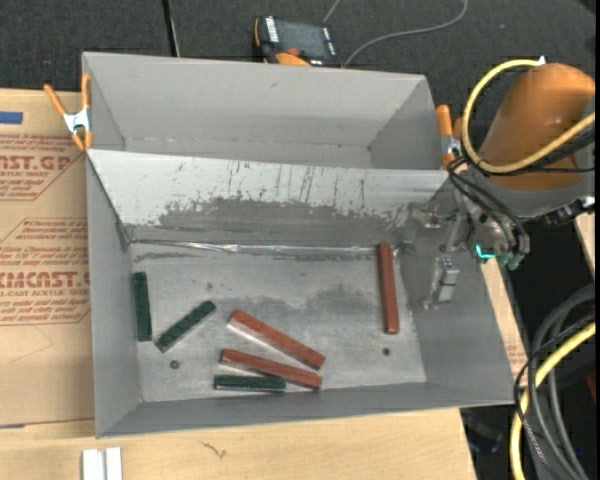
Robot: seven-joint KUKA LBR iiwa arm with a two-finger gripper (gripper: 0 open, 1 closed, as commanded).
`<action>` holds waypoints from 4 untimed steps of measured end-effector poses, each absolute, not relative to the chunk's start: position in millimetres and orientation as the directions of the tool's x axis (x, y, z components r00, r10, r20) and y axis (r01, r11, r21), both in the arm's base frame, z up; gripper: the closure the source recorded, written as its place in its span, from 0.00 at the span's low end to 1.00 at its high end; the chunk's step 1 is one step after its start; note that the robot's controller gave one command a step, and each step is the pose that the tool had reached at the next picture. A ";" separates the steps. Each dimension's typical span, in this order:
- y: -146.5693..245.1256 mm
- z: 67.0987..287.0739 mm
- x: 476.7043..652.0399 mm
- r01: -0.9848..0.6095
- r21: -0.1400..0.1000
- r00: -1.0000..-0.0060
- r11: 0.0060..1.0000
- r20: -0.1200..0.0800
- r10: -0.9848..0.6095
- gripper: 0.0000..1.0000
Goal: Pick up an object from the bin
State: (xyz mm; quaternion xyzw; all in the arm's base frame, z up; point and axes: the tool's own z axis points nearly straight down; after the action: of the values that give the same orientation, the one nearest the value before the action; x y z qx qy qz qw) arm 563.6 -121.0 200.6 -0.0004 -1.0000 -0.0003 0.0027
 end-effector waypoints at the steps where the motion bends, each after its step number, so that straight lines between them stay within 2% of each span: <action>1: -133.2 142.8 575.1 -0.258 0.001 -0.966 0.966 0.002 -0.258 0.00; 2: -142.6 86.7 560.2 -0.647 0.007 -0.762 0.762 -0.002 -0.647 0.00; 3: -123.9 70.1 581.1 -0.869 0.011 -0.495 0.495 -0.015 -0.869 0.00; 4: -131.4 70.7 581.0 -0.869 0.002 -0.494 0.494 -0.007 -0.869 1.00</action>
Offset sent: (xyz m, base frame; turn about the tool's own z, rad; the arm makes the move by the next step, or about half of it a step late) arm 0.0119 -0.0131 -0.0556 -0.2611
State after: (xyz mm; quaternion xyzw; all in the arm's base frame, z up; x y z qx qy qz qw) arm 581.0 -131.4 70.7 0.5030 -0.8643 -0.0025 -0.0025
